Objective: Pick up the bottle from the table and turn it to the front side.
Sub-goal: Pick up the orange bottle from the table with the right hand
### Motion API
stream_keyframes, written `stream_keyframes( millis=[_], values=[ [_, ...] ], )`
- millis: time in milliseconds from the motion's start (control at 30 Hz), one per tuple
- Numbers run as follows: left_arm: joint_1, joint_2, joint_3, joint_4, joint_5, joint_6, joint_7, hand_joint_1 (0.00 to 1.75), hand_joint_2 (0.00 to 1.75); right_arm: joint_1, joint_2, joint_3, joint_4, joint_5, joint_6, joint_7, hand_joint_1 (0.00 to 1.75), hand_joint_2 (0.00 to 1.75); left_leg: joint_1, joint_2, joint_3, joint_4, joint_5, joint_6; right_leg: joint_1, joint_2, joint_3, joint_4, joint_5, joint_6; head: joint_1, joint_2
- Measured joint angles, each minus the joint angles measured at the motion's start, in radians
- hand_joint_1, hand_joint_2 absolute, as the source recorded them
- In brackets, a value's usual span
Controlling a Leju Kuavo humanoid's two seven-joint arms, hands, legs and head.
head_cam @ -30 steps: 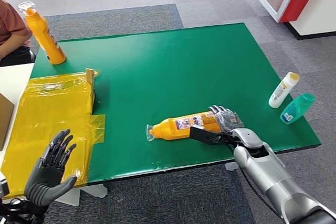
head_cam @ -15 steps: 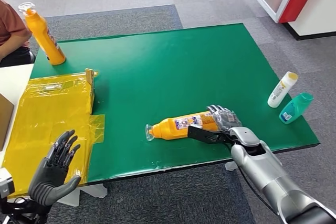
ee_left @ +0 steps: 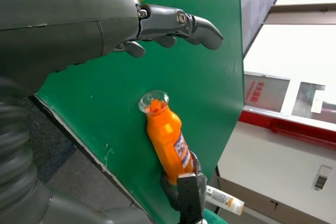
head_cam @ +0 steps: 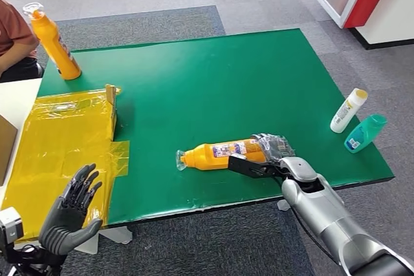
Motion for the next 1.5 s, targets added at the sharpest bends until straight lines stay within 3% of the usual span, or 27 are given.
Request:
stream_keyframes(
  millis=[500, 600, 767, 900, 1267, 1500],
  values=[
    [0.006, 0.0, 0.0, 0.006, 0.0, 0.007, 0.0, 0.0, 1.75, 0.023, -0.003, -0.028, -0.016, -0.1, -0.032, -0.033, 1.75, 1.75, 0.0, 0.0, 0.0, 0.0, 0.0, 0.0, 0.0, 0.0, -0.001, 0.0, 0.0, 0.0, 0.0, 0.0],
    [0.015, 0.0, 0.001, 0.008, 0.003, 0.005, -0.004, 0.0, 1.75, 0.06, -0.013, -0.073, -0.067, -0.267, 0.012, -0.091, 1.75, 1.75, 0.0, 0.0, -0.001, 0.0, 0.0, 0.0, 0.0, 0.0, -0.001, 0.0, 0.0, 0.0, 0.0, 0.0],
    [0.008, 0.002, 0.0, 0.037, 0.013, 0.003, -0.042, 0.0, 1.75, 0.14, -0.016, -0.175, -0.136, -0.744, 0.171, -0.296, 1.75, 1.75, 0.0, 0.0, -0.002, 0.0, -0.001, 0.0, 0.0, 0.0, -0.002, 0.0, -0.001, 0.0, 0.0, 0.0],
    [-0.004, 0.009, -0.008, 0.064, 0.016, 0.008, -0.069, 0.0, 1.75, 0.195, -0.023, -0.229, -0.169, -0.951, 0.225, -0.368, 1.75, 1.75, 0.0, 0.0, -0.002, 0.0, -0.001, 0.0, 0.0, 0.0, -0.002, 0.0, -0.001, 0.001, 0.0, 0.0],
    [-0.026, 0.033, -0.048, 0.091, 0.026, 0.019, -0.09, 0.0, 1.75, 0.233, -0.023, -0.279, -0.224, -1.232, 0.282, -0.386, 1.75, 1.75, 0.0, 0.0, -0.002, 0.0, -0.001, 0.0, 0.0, 0.0, -0.002, 0.0, -0.001, 0.001, 0.0, 0.0],
    [-0.047, 0.034, -0.067, 0.091, -0.009, 0.04, -0.1, 0.0, 1.75, 0.24, -0.016, -0.28, -0.235, -1.19, 0.249, -0.388, 1.75, 1.75, 0.0, 0.0, -0.002, 0.0, -0.001, 0.0, 0.0, 0.0, -0.002, 0.0, -0.001, 0.001, 0.0, 0.0]
  ],
)
